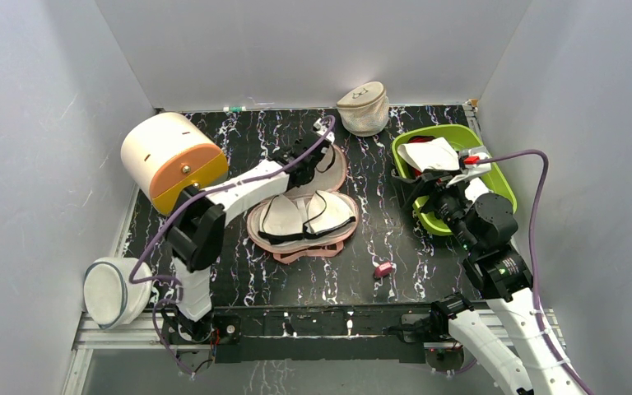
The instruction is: Unzip the laundry bag and remove the bra
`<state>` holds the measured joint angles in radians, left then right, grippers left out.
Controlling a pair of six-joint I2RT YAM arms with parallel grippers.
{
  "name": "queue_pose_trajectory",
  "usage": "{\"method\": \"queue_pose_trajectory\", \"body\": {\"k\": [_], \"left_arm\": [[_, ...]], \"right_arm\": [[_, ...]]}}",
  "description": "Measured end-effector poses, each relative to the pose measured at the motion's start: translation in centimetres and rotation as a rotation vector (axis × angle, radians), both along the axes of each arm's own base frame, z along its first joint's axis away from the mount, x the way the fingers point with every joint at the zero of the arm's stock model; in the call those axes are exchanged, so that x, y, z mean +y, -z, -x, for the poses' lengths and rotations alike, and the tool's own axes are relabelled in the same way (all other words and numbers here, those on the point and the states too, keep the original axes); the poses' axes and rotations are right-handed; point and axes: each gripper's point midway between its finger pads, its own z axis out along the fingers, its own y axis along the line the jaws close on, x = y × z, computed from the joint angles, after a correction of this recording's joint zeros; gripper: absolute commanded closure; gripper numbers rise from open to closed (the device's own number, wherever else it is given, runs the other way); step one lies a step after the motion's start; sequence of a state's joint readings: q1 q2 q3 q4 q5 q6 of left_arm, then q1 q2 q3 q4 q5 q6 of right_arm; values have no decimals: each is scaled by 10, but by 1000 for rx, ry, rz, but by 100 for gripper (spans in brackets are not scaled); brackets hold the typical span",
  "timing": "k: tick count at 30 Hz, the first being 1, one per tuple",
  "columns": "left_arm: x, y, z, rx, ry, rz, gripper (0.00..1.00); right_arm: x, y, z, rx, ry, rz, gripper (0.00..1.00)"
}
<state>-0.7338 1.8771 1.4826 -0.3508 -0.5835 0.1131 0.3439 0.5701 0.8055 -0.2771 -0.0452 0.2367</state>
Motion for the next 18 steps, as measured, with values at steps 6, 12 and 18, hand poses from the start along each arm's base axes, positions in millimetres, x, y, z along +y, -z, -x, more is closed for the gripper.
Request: {"method": "queue_pose_trajectory", "body": {"k": [6,12,18], "left_arm": [[24,17,-37,11,-102,-100,12],[35,-26,-45,-67,-157,-25,2],[36,-130,-14,-296,-93,285,2]], "right_arm": [[5,5,1,28,-23,-11,14],[11,21,-1,94,-43,-25,13],[32,72,-10,264,-105,-73,13]]}}
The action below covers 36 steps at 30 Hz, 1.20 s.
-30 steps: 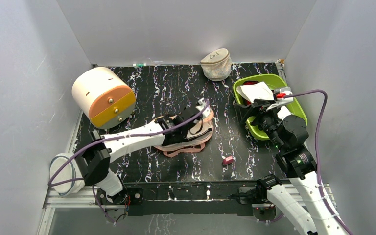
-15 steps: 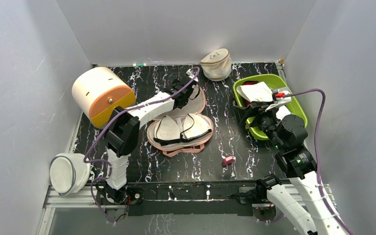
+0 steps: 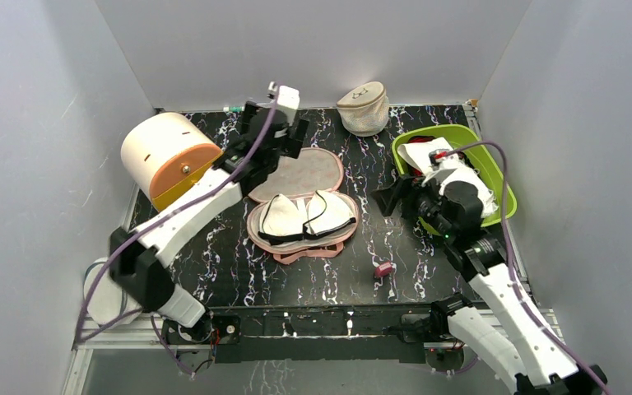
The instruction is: Unzip the laundry bag and remove the bra
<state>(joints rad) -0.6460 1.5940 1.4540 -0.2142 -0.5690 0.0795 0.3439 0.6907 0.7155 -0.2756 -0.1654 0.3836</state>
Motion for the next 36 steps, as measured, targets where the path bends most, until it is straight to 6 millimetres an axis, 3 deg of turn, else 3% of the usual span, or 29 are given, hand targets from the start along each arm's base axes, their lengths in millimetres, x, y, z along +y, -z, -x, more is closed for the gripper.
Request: {"method": "queue_pose_trajectory", "body": {"k": [3,5,7,12,14,16,23,28,33,36], "left_arm": [[9,-43,17,-148,24,112,2],[14,-55,26,-221,37,157,2],[19,-48,34,-255,50,174,2],[30,12,54,-215,103,102,2],[35,28,61,-203,113,75,2],[38,32,66,-216,121,66,2],[39,1,67,-320,126,112,2],[37,0,65,-326,130,117,2],[34,6,64,-312,140,111,1],[33,10,63,-300,141,103,1]], "right_arm": [[13,31,-5,123,-36,-27,12],[24,53,-10,221,-61,-45,13],[35,77,-14,332,-90,-68,16],[55,135,-13,625,-99,-142,34],[58,139,-13,667,-84,-172,36],[60,142,-17,692,-59,-202,38],[56,157,-34,736,30,-200,38],[53,171,-46,740,47,-166,49],[58,186,-54,760,24,-150,68],[64,191,-55,771,-13,-162,70]]}}
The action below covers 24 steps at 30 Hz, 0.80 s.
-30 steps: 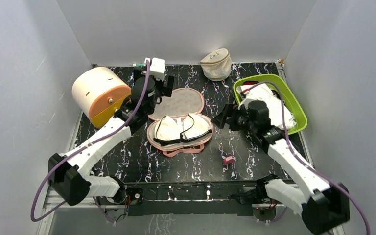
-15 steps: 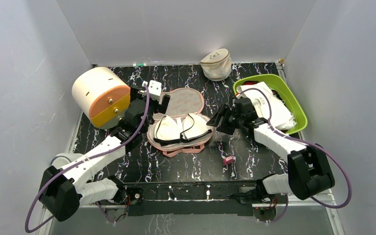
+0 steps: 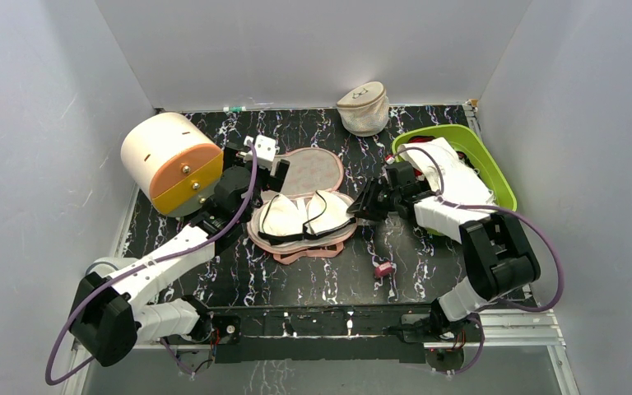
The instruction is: Unzip the laundry bag and remove the bra
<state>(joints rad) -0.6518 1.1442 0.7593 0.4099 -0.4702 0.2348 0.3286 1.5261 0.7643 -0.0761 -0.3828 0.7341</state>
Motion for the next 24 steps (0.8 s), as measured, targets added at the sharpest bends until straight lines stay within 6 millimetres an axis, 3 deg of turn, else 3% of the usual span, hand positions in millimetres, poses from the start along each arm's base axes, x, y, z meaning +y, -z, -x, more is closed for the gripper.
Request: {"method": "queue_pose_trajectory", "body": {"k": [15,21,24], "left_arm": [[-2,7,-2,16,1,-13,2],[-3,8,-4,23,0,-20,2],[-3,8,-5,22,0,-22,2]], "right_arm": [[19,14,-4,26,-74,-83,72],[26,17,-6,30,-100,-116,89],[29,17,-4,43,-110,-135,92]]}}
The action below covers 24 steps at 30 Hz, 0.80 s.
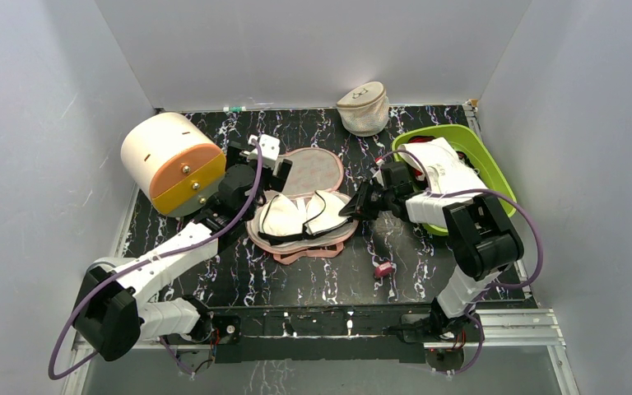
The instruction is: Unzip the laundry bag and remove the bra
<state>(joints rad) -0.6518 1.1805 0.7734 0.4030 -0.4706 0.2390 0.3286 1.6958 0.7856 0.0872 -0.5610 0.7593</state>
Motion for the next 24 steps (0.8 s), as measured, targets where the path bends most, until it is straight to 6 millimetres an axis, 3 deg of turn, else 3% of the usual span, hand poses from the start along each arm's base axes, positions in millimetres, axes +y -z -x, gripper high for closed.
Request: {"method": "queue_pose_trajectory", "body": {"k": [3,6,15,17,18,24], "left_arm": [[0,4,0,10,0,-9,2],[0,5,0,13,0,-11,2],[5,2,0,8,-19,-23,2],[10,-7,2,-15,-40,-12,2],[13,-14,4,-30,-49,-3,1],[24,-36,10,-83,-82,32,2]], "right_arm": [[2,-4,1,0,-13,-17,94],[2,-26,5,-31,-16,-31,96],[-10,-161,16,-238,59,-93,100],[-15,-215,14,-312,116,-135,100],[-16,-232,14,-334,138,-152,100],[-31,-306,9,-399,303,-241,100]]}}
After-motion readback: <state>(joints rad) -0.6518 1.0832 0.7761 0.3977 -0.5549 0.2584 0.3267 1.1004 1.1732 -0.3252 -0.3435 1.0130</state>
